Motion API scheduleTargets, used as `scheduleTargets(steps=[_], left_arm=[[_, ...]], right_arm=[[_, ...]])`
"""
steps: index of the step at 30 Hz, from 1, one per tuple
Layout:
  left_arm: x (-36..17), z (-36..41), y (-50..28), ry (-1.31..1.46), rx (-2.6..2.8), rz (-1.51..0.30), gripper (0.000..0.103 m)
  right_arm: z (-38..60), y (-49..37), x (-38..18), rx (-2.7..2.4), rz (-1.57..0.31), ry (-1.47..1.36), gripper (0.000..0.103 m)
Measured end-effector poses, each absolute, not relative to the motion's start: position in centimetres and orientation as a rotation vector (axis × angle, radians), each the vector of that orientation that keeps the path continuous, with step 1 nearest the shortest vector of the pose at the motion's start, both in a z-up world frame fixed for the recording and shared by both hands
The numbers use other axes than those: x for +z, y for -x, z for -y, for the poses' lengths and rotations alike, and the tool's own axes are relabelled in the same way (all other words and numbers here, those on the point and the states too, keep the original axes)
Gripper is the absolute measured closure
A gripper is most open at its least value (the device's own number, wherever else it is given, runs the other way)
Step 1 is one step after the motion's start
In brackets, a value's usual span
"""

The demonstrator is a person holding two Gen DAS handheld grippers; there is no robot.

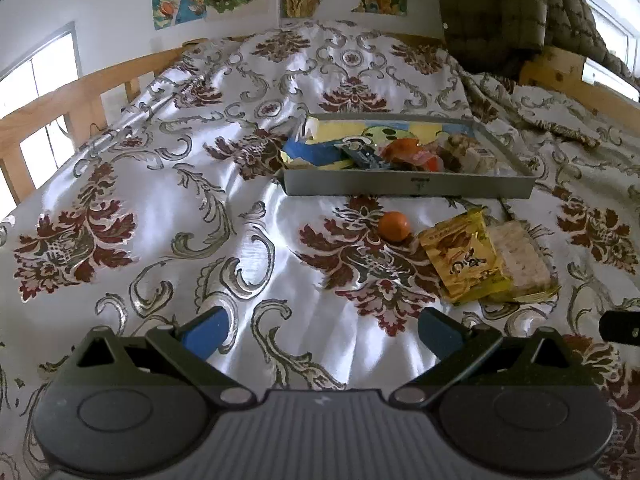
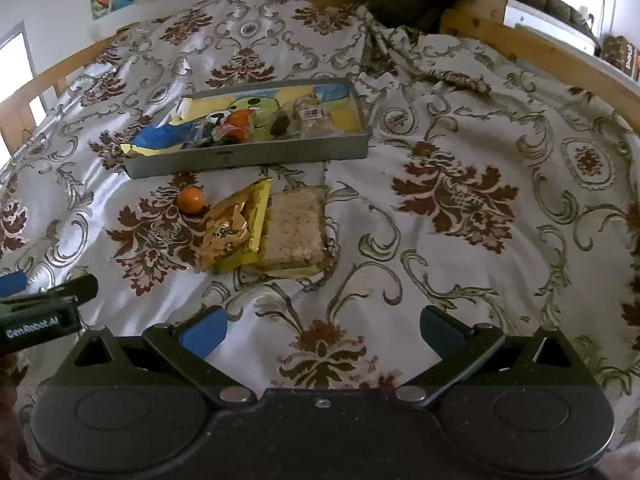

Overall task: Organize snacks
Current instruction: 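Withdraw both open tools and hold them above the remaining snacks, then move the left tool to the yellow-brown snack bag while the right tool approaches the yellow bar pack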

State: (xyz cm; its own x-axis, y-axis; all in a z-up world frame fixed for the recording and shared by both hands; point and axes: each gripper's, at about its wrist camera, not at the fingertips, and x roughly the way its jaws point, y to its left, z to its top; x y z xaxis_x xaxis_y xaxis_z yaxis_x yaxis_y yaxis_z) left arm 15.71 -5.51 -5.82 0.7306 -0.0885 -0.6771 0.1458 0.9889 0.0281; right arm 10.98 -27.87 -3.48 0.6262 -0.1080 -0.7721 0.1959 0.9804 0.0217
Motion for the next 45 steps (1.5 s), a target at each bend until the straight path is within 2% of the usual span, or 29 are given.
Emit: scheduleTargets(steps=[31,45], left_arm=[[-9.2,8.2,-23.1,-0.012,-0.213,-0.759,0.000],[-9.3,10.5,-26.1,0.111,-0.487,-0.797,0.000]], right_arm=[[31.9,-19.6,-7.1,-0.016,-1.006,-0.105,0.001],[27.2,-18.9,-7.7,0.108,-0.881,0.197,0.002]])
